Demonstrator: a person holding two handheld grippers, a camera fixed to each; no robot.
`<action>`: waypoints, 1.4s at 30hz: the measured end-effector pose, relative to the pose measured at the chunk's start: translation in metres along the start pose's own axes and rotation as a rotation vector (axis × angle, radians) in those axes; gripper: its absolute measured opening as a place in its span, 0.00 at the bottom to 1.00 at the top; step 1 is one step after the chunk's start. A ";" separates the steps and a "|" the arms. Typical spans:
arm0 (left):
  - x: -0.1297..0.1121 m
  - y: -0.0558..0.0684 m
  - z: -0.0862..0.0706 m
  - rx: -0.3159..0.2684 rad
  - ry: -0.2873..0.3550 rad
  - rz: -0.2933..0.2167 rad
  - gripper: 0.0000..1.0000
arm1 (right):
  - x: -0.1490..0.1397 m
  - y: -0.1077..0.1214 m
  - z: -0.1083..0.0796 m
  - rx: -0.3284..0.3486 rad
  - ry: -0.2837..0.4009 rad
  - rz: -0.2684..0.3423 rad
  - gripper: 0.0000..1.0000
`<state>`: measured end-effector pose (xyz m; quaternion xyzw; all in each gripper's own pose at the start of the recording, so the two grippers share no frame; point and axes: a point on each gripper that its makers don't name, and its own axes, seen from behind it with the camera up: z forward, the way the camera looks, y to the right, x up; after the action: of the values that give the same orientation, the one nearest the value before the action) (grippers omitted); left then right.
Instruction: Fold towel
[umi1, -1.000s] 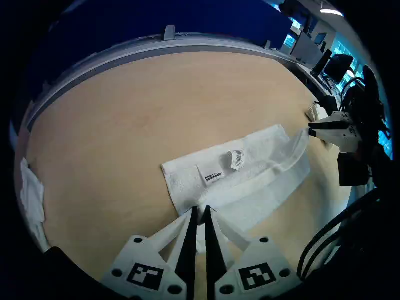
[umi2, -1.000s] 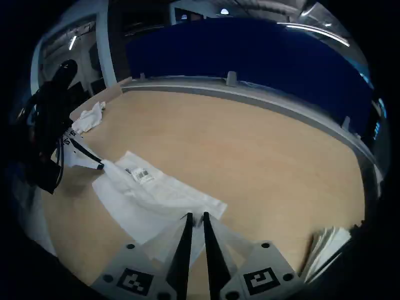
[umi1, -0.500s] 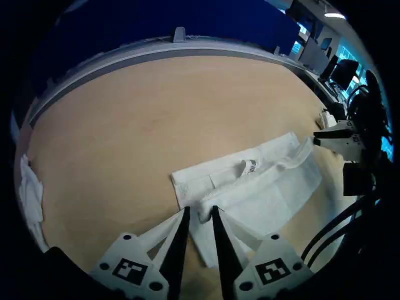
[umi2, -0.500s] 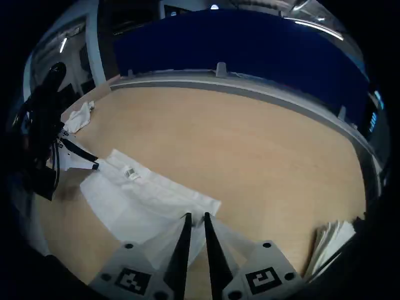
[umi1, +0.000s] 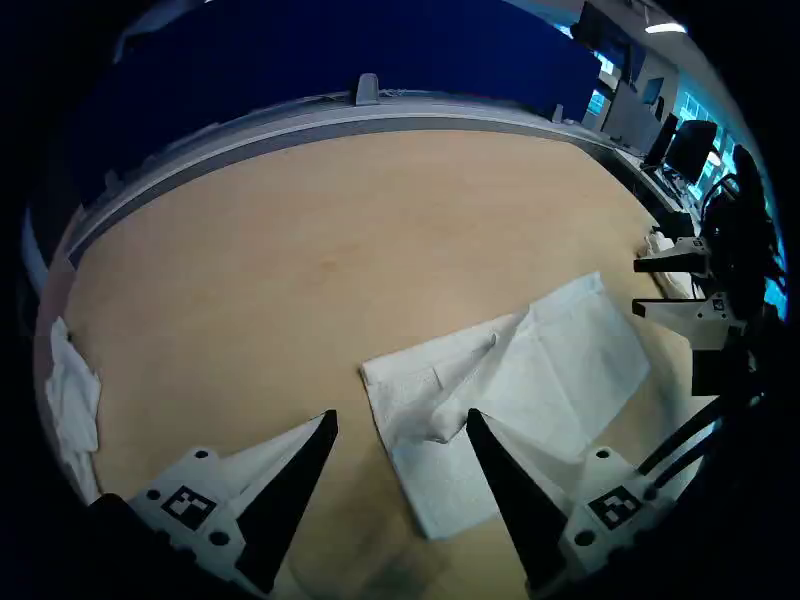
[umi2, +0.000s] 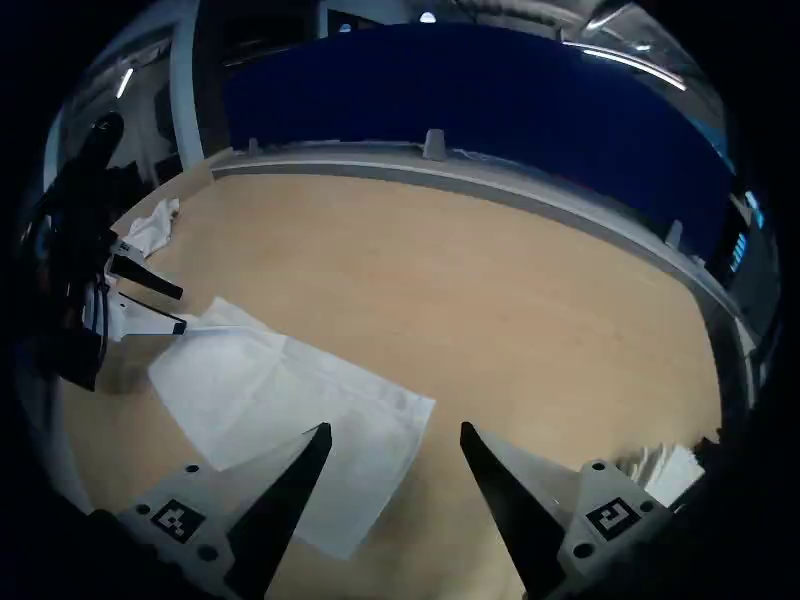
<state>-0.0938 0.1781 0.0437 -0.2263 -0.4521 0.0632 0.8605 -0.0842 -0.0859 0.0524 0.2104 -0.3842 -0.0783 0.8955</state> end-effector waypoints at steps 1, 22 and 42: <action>0.000 0.000 -0.001 -0.002 0.001 0.003 0.96 | 0.000 0.000 -0.001 0.000 0.000 -0.001 1.00; -0.011 0.000 -0.013 0.002 0.004 -0.006 0.96 | -0.011 -0.007 -0.011 0.009 -0.007 -0.008 1.00; -0.070 0.001 -0.043 0.026 -0.025 -0.049 0.96 | -0.060 -0.019 -0.048 0.001 -0.046 0.011 1.00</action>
<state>-0.1000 0.1434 -0.0302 -0.2031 -0.4674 0.0508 0.8589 -0.0905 -0.0701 -0.0247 0.2071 -0.4060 -0.0779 0.8867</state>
